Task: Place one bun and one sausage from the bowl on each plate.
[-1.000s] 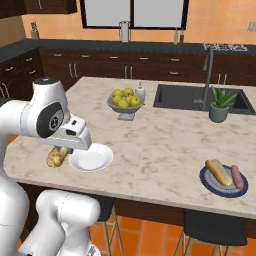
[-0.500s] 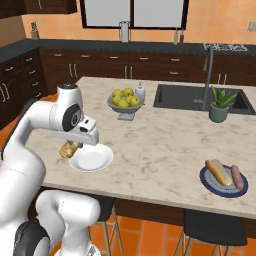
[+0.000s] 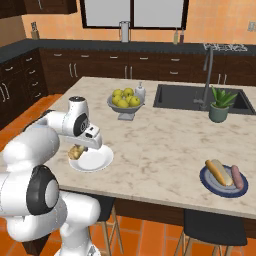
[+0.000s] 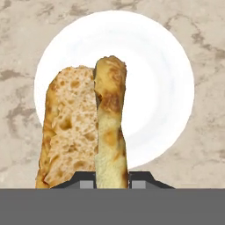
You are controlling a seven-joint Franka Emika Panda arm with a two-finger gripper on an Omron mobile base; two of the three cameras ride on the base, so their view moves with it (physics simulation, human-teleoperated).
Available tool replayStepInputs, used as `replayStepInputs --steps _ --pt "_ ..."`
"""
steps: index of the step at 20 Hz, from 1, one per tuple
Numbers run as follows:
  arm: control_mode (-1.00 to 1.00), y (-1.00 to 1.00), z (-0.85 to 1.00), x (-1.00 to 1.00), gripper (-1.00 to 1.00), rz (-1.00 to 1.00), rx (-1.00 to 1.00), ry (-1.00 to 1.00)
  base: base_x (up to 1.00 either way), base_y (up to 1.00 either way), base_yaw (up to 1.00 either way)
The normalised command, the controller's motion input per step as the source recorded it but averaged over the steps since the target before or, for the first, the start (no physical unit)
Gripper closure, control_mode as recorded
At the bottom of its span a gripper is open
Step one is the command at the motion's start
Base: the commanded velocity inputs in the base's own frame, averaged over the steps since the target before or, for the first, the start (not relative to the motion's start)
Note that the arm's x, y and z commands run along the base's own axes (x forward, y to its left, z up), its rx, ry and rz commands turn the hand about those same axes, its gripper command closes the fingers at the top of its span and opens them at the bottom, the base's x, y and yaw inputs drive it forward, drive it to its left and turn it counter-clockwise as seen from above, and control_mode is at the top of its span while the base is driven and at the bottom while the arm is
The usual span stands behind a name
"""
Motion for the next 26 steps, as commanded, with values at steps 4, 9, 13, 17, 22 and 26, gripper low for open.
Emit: replayStepInputs --steps 4,9,13,17,22,26 --pt "-1.0 0.0 -0.87 0.59 1.0 0.0 0.0 0.01 0.0 0.0 0.0" --pt "-1.0 0.01 -0.07 0.24 1.0 0.0 0.0 0.0 0.0 0.0 0.0" --pt "-1.0 0.03 -0.39 0.12 1.0 0.0 0.0 0.0 0.0 0.0 0.0" --pt "-1.0 0.0 -0.22 0.08 -1.0 0.0 0.0 0.0 0.0 0.0 0.0" --pt "-1.0 0.0 0.0 0.0 -1.0 0.0 0.0 0.0 0.0 0.0 0.0" --pt "-1.0 -0.03 0.25 -0.23 -1.0 0.0 0.0 -0.06 0.0 0.0 0.0"
